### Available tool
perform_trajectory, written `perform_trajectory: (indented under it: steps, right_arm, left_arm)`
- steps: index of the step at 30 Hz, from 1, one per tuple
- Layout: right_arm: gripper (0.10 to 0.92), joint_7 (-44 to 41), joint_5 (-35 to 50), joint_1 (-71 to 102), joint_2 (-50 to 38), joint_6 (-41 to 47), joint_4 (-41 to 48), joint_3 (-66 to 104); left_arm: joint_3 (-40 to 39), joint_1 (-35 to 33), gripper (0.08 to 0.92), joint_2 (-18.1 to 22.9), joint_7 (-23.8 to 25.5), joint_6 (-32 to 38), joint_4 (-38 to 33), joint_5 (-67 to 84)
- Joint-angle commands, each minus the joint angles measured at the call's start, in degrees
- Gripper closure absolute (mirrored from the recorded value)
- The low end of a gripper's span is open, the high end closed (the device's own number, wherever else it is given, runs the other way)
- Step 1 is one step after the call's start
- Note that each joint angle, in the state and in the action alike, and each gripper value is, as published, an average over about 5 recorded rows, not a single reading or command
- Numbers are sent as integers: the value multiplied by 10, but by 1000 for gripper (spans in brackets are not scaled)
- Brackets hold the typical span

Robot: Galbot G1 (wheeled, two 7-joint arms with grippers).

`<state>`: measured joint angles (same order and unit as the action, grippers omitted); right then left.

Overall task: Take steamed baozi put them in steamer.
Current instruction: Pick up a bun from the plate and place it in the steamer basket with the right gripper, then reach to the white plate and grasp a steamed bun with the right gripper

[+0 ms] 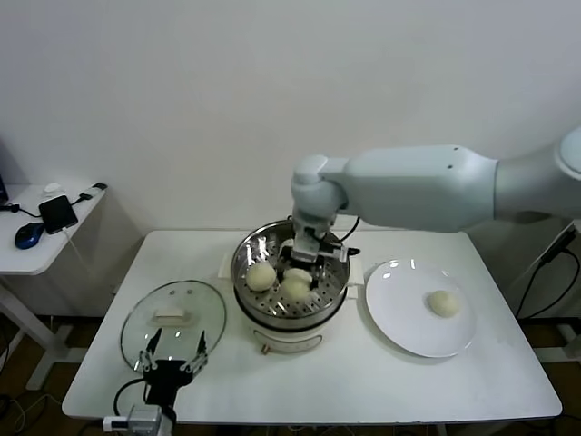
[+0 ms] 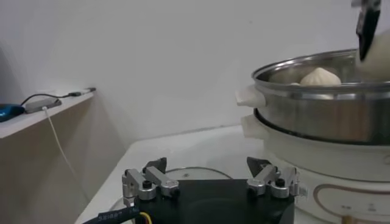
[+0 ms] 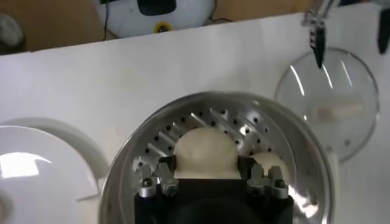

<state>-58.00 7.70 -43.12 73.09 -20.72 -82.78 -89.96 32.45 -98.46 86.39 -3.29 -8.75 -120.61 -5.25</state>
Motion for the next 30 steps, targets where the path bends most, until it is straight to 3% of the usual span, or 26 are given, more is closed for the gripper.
perform_trajectory:
  steps: [1, 8, 13, 17, 25, 30]
  right_arm:
    - [364, 19, -76, 73, 33, -39, 22, -2]
    - [351, 43, -80, 84, 33, -40, 54, 1]
    - [251, 52, -46, 58, 22, -40, 52, 12]
    - [207, 8, 18, 0, -2, -49, 47, 10]
    - [202, -59, 189, -130, -115, -47, 65, -71]
    - [203, -55, 238, -194, -212, 59, 105, -144]
  left_arm:
    - [0, 0, 177, 1, -1, 1, 2, 1]
    - [1, -1, 177, 0, -1, 1, -1, 1]
    - [3, -3, 177, 0, -1, 0, -4, 1]
    - [2, -5, 177, 0, 0, 0, -9, 1]
    - [-2, -8, 177, 2, 0, 2, -15, -1]
    - [-3, -9, 177, 1, 0, 3, -19, -1]
